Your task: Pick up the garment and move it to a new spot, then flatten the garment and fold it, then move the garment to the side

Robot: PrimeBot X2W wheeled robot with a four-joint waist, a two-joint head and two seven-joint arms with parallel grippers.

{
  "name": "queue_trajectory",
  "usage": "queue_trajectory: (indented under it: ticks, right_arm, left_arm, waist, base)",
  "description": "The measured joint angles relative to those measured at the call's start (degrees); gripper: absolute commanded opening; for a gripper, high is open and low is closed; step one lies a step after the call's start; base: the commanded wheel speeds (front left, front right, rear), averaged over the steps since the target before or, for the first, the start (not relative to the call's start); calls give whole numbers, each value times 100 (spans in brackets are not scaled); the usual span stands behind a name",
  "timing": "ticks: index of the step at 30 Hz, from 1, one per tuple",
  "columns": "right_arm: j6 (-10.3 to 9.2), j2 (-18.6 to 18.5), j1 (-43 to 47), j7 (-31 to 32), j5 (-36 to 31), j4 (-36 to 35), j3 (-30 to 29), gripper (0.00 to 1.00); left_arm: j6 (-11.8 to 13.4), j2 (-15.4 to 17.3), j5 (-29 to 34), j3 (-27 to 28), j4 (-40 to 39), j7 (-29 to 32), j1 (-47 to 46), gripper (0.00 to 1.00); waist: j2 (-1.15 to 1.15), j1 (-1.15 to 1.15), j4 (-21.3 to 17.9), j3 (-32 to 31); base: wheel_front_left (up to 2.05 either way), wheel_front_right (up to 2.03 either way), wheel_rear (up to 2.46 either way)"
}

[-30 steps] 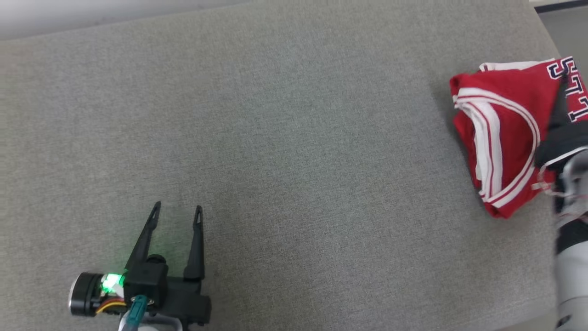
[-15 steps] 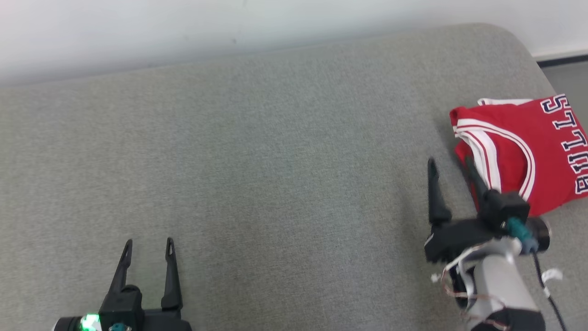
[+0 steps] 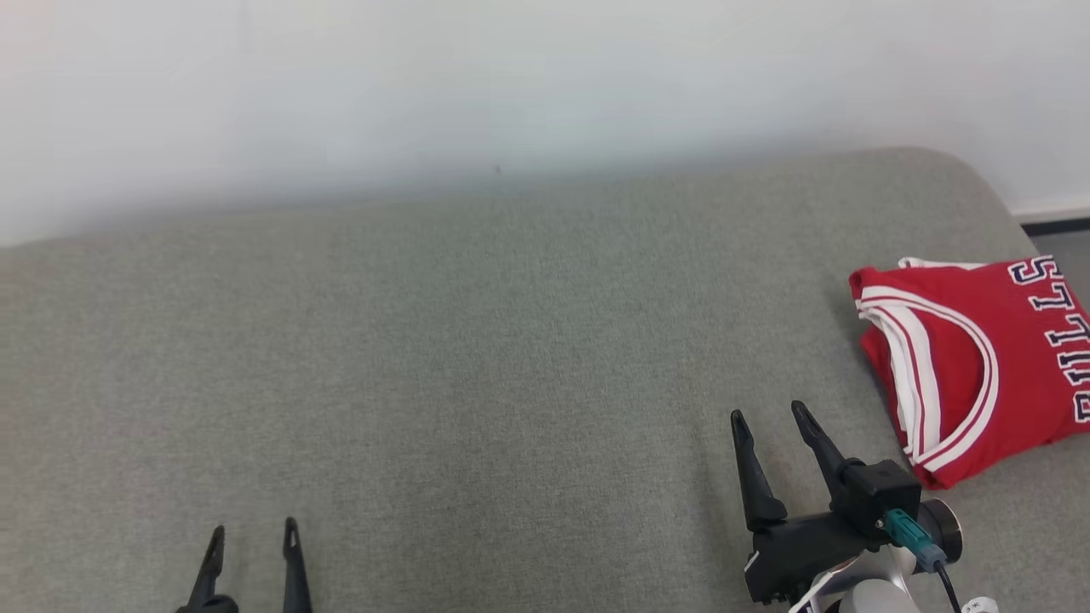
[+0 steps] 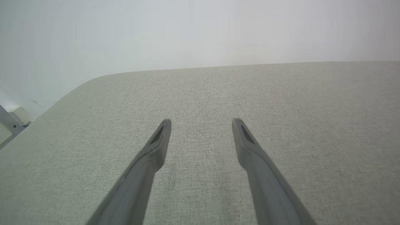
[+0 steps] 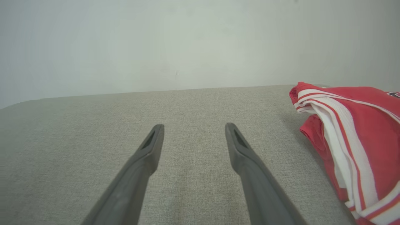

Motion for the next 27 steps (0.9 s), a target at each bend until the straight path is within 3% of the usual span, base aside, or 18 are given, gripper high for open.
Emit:
queue_trajectory:
  ticks: [20,21,27]
  right_arm:
    - [0,-2,202,0,227,-107,54,100]
    - [0,-2,223,0,226,-73,52,0]
    - [0,-1,442,107,386,177,13,0]
  left_arm:
    - [-417,-30,-62,296,101,0,151,100]
    - [-415,-31,-60,292,137,2,151,0]
    - [-411,-71,-205,312,415,119,176,0]
  waist:
    - [0,1,218,-431]
    - [0,2,218,-431]
    - [1,1,223,-431]
  base:
    - [0,0,0]
    - [0,0,0]
    - [0,0,0]
